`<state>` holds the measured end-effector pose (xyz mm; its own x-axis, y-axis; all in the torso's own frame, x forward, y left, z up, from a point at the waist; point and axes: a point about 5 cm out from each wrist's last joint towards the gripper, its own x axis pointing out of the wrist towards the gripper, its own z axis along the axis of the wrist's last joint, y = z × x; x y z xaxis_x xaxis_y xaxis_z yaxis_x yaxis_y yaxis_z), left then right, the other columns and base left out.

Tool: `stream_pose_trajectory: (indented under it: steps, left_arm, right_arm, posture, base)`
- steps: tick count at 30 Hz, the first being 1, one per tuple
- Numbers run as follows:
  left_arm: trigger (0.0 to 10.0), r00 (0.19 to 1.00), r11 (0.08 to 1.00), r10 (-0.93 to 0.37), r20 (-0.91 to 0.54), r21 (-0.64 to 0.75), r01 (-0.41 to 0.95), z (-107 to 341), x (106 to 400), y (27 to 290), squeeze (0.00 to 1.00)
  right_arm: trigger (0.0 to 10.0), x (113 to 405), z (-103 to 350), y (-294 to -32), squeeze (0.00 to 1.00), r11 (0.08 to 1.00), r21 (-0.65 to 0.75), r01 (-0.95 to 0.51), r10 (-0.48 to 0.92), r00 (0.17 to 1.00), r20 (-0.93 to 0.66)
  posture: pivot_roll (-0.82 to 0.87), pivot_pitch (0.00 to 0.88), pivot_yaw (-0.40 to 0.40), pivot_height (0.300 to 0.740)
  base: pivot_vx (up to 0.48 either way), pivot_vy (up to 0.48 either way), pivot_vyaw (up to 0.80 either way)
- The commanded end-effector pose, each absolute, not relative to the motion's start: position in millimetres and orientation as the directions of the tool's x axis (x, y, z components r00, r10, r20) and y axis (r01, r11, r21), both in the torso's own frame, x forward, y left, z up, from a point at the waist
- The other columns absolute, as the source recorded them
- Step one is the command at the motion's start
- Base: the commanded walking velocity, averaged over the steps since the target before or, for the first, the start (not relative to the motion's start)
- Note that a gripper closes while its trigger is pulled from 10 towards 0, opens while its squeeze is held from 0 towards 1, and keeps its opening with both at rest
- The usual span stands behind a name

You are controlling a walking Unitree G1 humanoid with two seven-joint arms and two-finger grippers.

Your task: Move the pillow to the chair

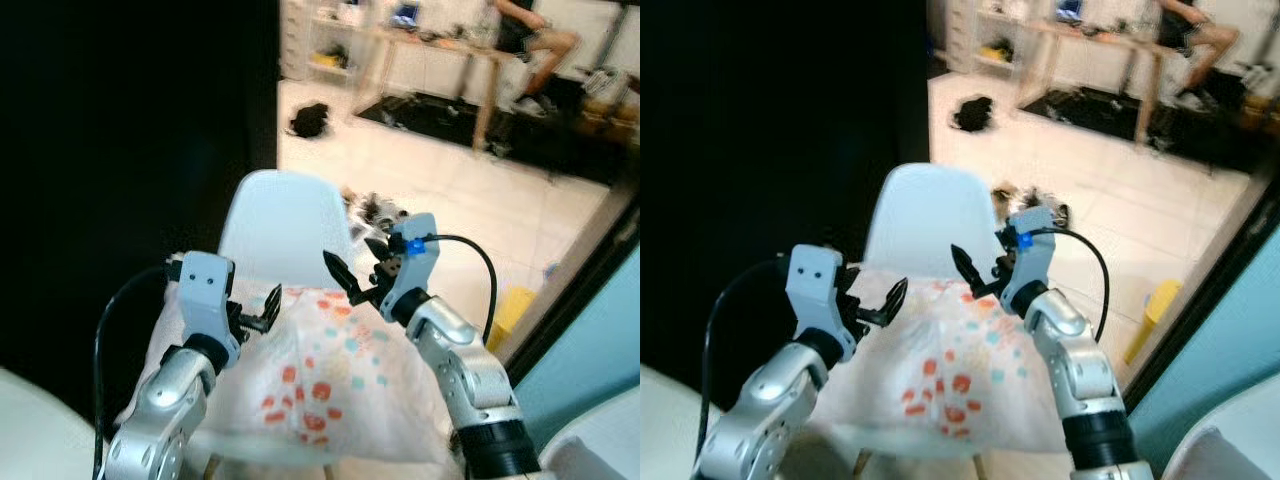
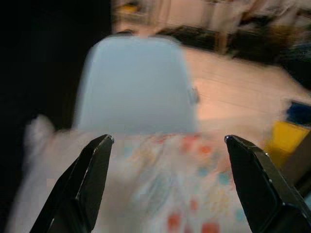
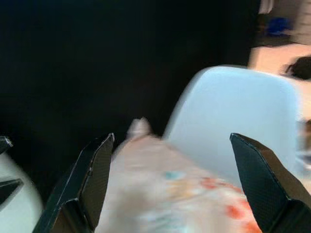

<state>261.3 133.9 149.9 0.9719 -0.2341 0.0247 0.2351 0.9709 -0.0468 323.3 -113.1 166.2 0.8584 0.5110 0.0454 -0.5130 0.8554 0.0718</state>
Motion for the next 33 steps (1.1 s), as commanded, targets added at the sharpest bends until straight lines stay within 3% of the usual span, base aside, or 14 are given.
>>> stream_pose_trajectory:
  steps: [1,17,28,33]
  left_arm:
    - [10.0,0.969,0.968,-0.247,0.017,-0.040,0.247,149.0,262.8,131.4,0.00]
    - [10.0,0.967,0.966,-0.255,0.013,-0.045,0.255,147.6,262.6,130.6,0.00]
    - [10.0,0.964,0.963,-0.264,0.013,-0.058,0.264,145.8,262.7,129.9,0.00]
    - [10.0,0.964,0.961,-0.265,0.027,-0.074,0.266,147.5,263.1,130.0,0.00]
  right_arm:
    - [10.0,323.2,160.8,-116.5,0.00,0.863,0.074,-0.500,0.500,0.866,0.020]
    - [10.0,322.9,159.8,-116.3,0.00,0.864,0.072,-0.498,0.498,0.867,0.015]
    - [10.0,322.3,157.8,-115.5,0.00,0.864,0.055,-0.500,0.501,0.865,0.002]
    - [10.0,322.6,157.9,-115.7,0.00,0.866,0.045,-0.498,0.499,0.867,-0.005]
  posture:
    - [-0.02,0.000,-0.085,0.740]
    - [-0.02,0.000,-0.085,0.740]
    - [-0.03,0.000,-0.082,0.740]
    - [-0.03,0.000,-0.084,0.740]
  base:
    - [-0.480,0.000,0.00]
    - [-0.480,0.000,0.00]
    - [-0.406,0.000,-0.67]
    - [0.000,0.000,-0.74]
